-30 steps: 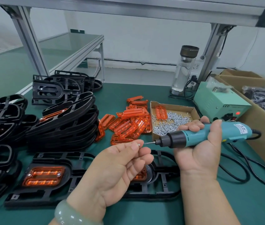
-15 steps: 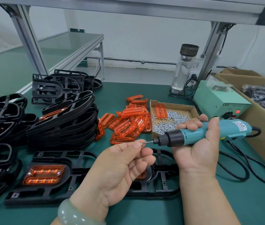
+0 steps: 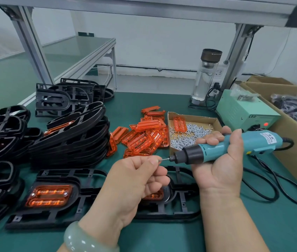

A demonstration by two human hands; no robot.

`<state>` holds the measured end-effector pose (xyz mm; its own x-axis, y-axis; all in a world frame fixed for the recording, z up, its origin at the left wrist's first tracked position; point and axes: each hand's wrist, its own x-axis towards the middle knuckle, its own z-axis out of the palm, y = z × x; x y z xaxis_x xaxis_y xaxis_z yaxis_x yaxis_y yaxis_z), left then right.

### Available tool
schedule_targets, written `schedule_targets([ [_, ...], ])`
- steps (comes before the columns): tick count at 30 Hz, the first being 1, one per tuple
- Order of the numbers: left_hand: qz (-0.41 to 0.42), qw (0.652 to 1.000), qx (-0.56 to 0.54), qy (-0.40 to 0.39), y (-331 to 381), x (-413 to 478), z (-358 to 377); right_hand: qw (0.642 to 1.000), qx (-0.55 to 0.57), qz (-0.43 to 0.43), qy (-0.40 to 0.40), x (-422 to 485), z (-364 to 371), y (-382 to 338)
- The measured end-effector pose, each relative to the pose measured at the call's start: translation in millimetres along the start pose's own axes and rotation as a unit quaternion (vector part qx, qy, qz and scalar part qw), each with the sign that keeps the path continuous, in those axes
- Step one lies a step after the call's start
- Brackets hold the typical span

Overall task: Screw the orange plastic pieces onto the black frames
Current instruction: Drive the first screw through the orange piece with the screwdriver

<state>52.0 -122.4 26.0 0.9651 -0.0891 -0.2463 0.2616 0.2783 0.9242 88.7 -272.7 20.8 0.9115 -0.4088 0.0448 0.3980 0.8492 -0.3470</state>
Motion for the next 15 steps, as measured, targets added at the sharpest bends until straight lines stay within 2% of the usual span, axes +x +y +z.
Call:
schedule_targets([
  [15,0.091,0.976,0.193,0.033,-0.6,-0.1,-3.2,1.000,-0.009,0.004,-0.013,-2.7,1.2,3.7],
])
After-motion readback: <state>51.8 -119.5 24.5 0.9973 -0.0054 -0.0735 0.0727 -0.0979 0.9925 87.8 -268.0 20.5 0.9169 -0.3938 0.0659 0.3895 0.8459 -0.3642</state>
